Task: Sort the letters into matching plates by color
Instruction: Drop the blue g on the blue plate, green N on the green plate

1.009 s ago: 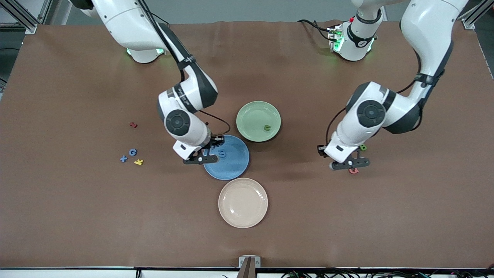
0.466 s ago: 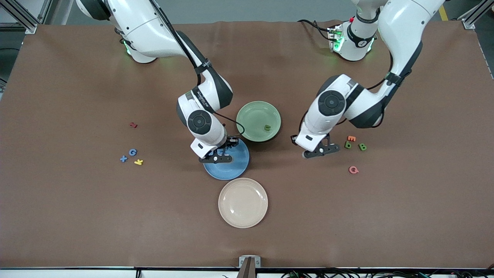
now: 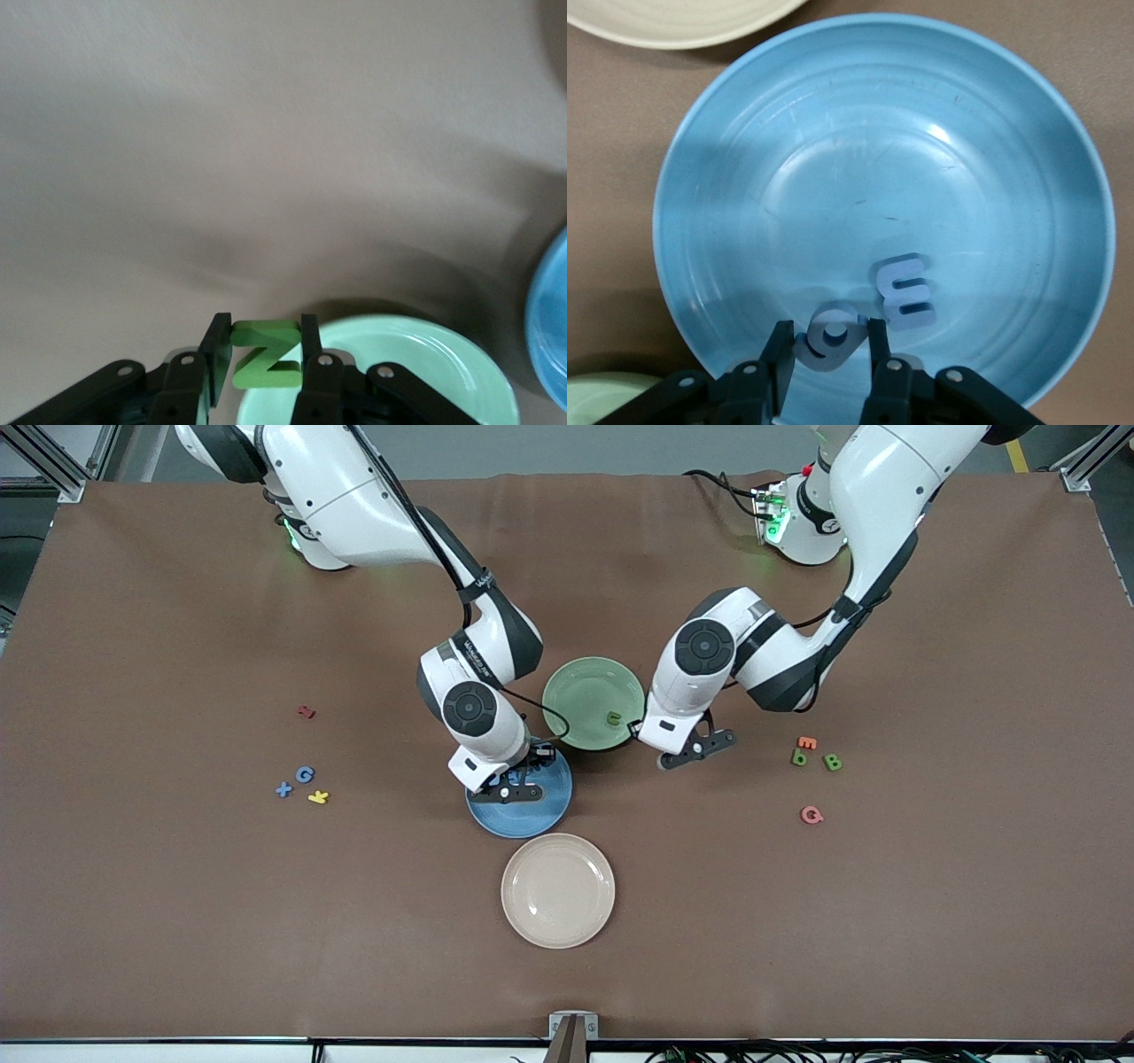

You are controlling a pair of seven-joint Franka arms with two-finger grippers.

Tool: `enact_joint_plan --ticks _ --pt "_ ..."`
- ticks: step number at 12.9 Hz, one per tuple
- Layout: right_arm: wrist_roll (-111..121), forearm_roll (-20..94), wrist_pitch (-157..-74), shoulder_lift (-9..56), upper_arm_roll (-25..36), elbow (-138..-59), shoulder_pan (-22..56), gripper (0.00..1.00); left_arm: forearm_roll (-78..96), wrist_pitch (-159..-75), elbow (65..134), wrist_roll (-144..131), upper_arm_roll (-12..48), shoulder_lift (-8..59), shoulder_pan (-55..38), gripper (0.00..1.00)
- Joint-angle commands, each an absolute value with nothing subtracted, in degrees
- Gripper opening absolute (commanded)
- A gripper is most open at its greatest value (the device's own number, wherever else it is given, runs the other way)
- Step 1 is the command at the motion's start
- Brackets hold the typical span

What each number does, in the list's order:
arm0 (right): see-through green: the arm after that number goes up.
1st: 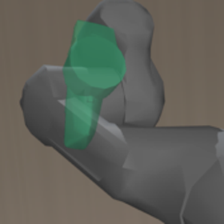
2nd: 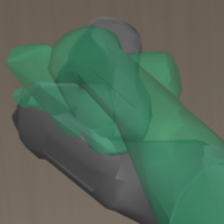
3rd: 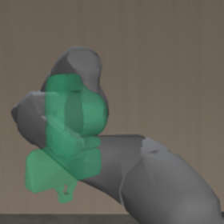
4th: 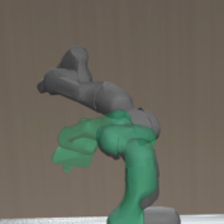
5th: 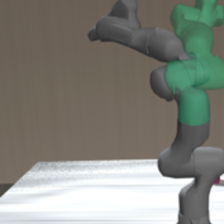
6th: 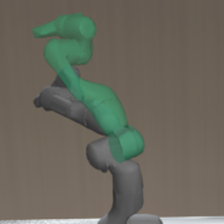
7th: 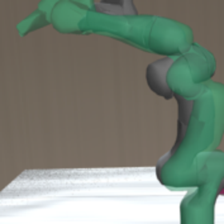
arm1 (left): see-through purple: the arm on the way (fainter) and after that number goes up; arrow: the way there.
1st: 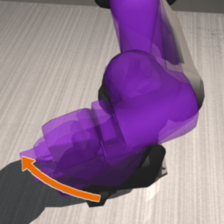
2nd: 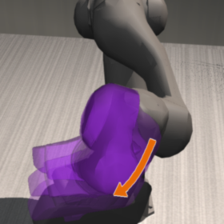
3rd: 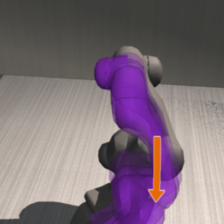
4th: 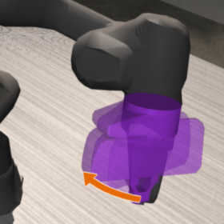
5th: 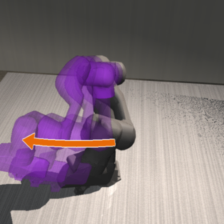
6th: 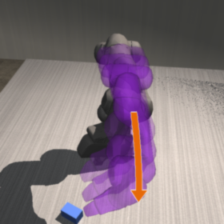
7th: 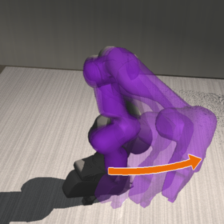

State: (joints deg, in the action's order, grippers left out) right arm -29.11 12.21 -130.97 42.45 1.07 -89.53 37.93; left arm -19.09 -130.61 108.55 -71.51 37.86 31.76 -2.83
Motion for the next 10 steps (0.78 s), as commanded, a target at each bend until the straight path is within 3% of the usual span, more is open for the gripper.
enact_joint_plan --ticks 1,3,7,8,9,10 --pt "-29.8 12.6 -130.1 42.5 1.8 -88.0 38.2 1.00 -18.2 -131.8 108.3 -76.9 38.2 33.0 -5.4 0.00" --pt "-29.5 12.6 -126.8 40.9 1.9 -88.0 37.6 1.00 -18.2 -131.8 108.5 -81.1 38.2 33.0 -8.9 0.00" --pt "-24.9 11.2 -109.5 30.9 3.3 -88.2 33.2 1.00 -18.2 -133.5 108.4 -83.4 38.2 35.7 -10.5 0.05" --pt "-21.7 11.0 -106.6 29.0 3.3 -88.7 30.6 1.00 -18.2 -134.5 108.3 -84.6 38.2 36.5 -10.5 0.18" --pt "-18.1 10.9 -103.8 27.7 3.3 -89.3 28.0 1.00 -18.3 -135.5 108.2 -86.0 38.2 36.9 -10.6 0.60" --pt "-15.1 9.6 -102.8 26.8 3.3 -90.1 26.2 1.00 -18.3 -136.1 108.2 -87.6 38.2 36.8 -10.9 0.94"
